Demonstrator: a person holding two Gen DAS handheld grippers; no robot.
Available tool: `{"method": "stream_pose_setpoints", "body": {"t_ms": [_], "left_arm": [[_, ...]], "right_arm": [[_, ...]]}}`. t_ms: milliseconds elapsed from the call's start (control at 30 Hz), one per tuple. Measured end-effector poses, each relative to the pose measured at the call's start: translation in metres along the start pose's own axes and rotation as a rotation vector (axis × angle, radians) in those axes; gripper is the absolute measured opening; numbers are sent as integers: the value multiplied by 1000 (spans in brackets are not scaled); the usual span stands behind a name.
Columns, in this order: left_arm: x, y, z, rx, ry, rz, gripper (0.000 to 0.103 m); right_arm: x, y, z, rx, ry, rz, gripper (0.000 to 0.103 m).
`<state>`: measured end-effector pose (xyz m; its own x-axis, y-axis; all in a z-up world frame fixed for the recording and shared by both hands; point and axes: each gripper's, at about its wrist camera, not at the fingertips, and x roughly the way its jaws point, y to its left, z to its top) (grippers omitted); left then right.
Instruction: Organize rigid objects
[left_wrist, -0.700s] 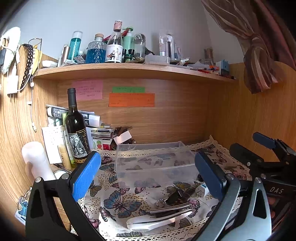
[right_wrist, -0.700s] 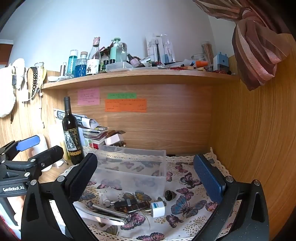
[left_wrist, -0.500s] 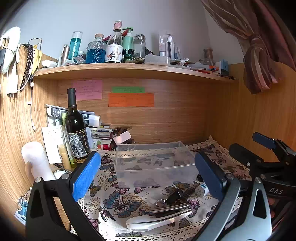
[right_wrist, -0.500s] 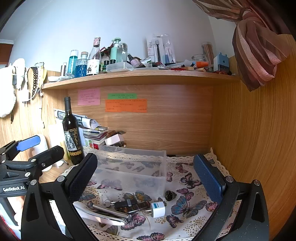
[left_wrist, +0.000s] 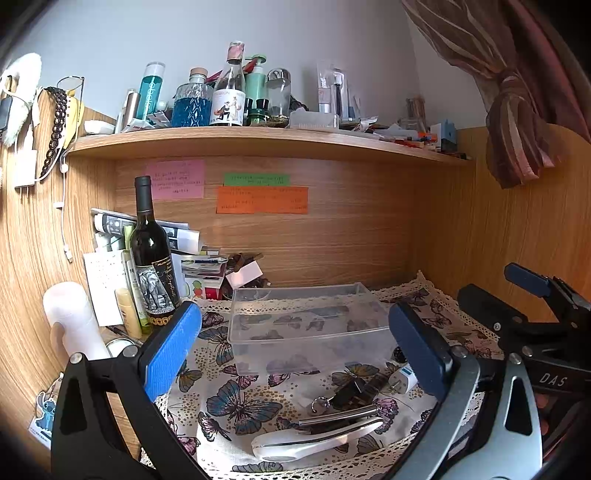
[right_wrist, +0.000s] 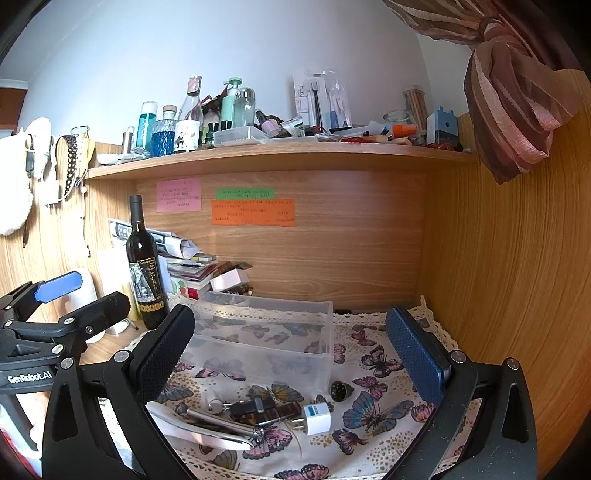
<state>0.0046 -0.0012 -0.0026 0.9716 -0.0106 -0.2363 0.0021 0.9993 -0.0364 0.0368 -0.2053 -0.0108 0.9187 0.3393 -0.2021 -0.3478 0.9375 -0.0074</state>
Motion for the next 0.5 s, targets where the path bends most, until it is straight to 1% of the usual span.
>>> {"method": "stream_pose_setpoints", "body": {"t_ms": [367,500], "left_arm": [[0,-4,1,14,-1,-7,103],[2,-3,-2,2,10,-18,103]], "right_arm": [[-1,1,1,10,-4,0,103],[-2,-1,1,13,1,9,103]]}}
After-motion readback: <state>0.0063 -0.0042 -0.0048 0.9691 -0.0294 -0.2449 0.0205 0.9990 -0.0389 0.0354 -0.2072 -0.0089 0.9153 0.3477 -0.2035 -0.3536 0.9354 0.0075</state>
